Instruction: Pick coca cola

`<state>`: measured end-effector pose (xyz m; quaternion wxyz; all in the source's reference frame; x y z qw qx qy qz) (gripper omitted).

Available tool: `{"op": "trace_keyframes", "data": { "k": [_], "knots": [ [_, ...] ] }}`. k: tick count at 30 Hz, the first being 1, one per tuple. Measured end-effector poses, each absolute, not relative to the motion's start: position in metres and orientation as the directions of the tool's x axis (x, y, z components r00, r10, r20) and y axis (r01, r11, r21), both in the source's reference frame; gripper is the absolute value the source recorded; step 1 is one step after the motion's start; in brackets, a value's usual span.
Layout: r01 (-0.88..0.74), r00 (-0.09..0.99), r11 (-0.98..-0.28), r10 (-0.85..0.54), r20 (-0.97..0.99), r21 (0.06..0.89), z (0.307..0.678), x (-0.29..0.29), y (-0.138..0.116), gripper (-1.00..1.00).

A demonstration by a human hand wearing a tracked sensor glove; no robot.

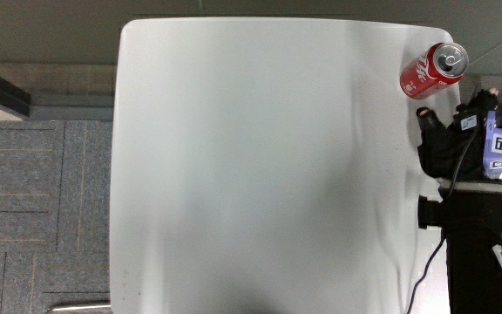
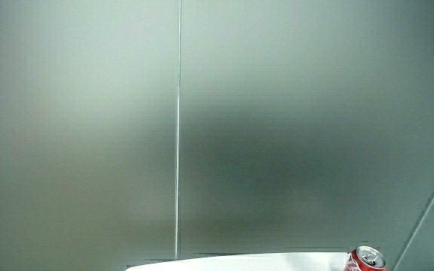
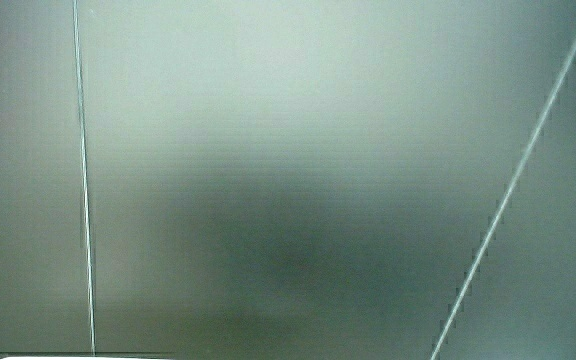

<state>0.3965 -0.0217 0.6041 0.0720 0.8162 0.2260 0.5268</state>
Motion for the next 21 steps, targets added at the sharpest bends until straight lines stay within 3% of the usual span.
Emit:
{"op": "trace_keyframes", "data": {
  "k": [7,8,13,21],
  "knots": [
    [0.237,0.286,-0.923,0.364,0.886,0.303,0.601,0.39,-0.027,0.0],
    [0.219,0.294,-0.913,0.398,0.869,0.344,0.593,0.382,-0.026,0.04],
    [0.267,0.258,-0.931,0.318,0.912,0.249,0.603,0.388,-0.029,0.26],
    [0.342,0.228,-0.917,0.294,0.928,0.206,0.593,0.387,-0.023,0.61]
  ]
}}
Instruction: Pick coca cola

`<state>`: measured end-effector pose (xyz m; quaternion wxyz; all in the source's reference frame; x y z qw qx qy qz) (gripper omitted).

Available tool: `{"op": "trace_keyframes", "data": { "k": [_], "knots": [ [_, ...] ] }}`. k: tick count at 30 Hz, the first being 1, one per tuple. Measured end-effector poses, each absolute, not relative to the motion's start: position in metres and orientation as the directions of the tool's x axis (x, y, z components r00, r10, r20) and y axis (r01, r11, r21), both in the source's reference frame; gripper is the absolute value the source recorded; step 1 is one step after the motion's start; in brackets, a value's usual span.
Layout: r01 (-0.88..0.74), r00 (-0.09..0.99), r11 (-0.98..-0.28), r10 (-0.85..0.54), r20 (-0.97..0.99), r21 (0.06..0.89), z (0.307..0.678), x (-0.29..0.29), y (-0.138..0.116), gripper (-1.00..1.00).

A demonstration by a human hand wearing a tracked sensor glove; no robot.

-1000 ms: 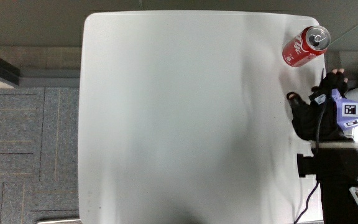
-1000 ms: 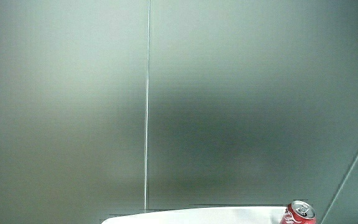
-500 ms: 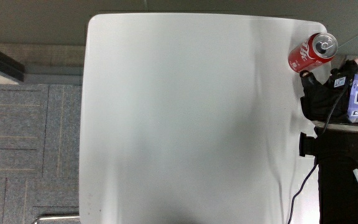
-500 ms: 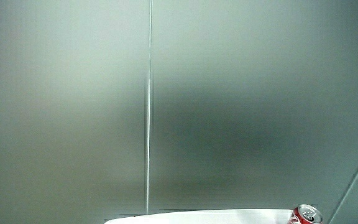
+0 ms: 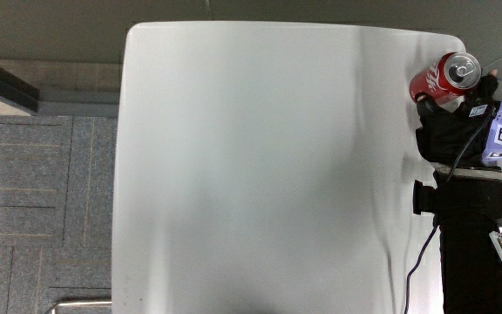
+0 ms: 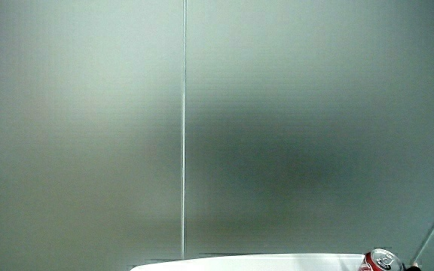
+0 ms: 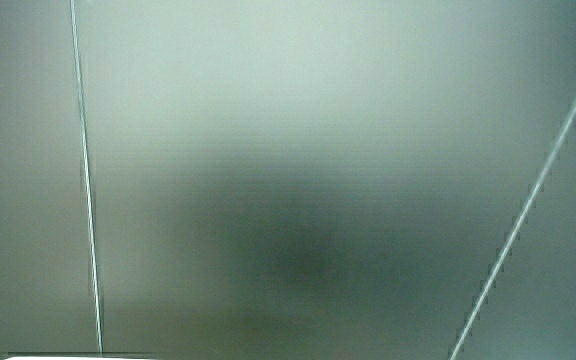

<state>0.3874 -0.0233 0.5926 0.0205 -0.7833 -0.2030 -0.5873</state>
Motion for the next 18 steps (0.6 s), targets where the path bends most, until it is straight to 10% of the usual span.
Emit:
{"op": "trace_keyframes", "data": {
  "k": [18],
  "knots": [
    [0.344,0.182,-0.933,0.18,0.967,0.109,0.5897,0.3831,-0.0184,1.0]
  ]
}}
